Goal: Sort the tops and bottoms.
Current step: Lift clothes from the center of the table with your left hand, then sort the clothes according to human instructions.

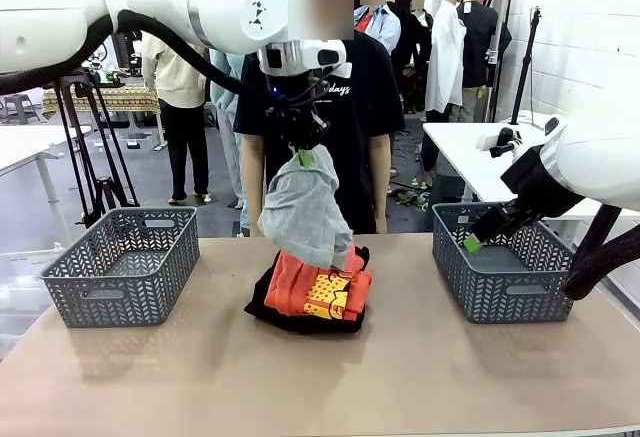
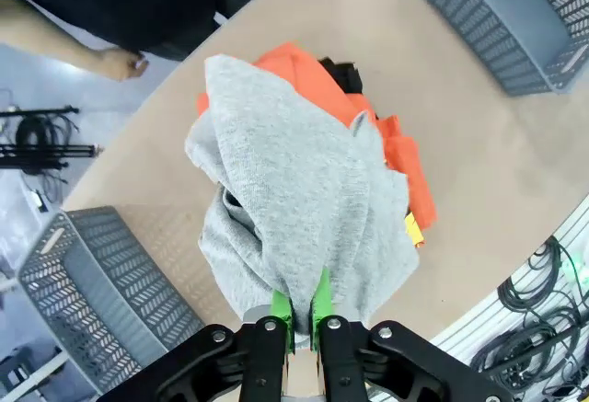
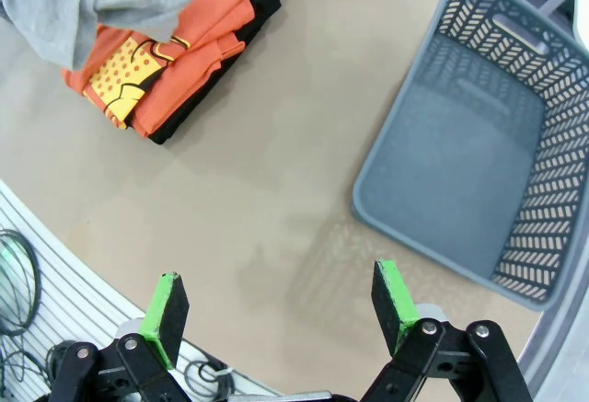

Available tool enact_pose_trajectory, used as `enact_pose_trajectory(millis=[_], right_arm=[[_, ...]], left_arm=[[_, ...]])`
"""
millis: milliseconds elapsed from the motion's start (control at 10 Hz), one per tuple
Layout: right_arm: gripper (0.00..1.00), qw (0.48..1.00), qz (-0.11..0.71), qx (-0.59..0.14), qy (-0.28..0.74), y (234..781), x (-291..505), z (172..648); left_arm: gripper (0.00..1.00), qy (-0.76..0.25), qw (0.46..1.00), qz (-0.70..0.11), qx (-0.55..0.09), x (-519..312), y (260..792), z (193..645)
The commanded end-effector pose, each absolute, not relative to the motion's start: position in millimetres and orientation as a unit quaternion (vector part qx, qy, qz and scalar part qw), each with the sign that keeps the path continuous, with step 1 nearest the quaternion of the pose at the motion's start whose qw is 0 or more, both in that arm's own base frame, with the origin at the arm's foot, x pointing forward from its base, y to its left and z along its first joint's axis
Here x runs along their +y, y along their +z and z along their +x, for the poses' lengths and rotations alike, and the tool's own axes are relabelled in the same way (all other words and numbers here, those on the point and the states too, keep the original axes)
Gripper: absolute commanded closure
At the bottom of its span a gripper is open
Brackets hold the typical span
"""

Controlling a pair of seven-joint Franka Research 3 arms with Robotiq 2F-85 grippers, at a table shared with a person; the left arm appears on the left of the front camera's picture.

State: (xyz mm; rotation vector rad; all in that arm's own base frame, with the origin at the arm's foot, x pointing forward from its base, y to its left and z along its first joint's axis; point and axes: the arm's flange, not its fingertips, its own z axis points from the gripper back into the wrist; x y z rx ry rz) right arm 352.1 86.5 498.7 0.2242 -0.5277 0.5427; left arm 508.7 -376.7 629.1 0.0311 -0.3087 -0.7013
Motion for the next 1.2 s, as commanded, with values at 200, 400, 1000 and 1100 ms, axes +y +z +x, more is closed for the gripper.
enact_pose_trajectory(millis=[200,400,1000,1100], right_arm=[[0.0,0.922,0.119,-0.254,0.265,495.0,86.0,350.0],[0.0,0.922,0.119,-0.254,0.265,495.0,86.0,350.0],[0.0,0.922,0.119,-0.254,0.265,495.0,86.0,350.0],[0.0,0.922,0.119,-0.254,0.265,495.0,86.0,350.0]], left_arm=[[1.0,-0.353,0.919,0.012,-0.173,-367.9,644.5,496.9],[1.0,-0.35,0.922,0.016,-0.164,-376.2,643.4,502.3],[1.0,-0.35,0.922,0.016,-0.164,-376.2,643.4,502.3],[1.0,-0.35,0.922,0.016,-0.164,-376.2,643.4,502.3]])
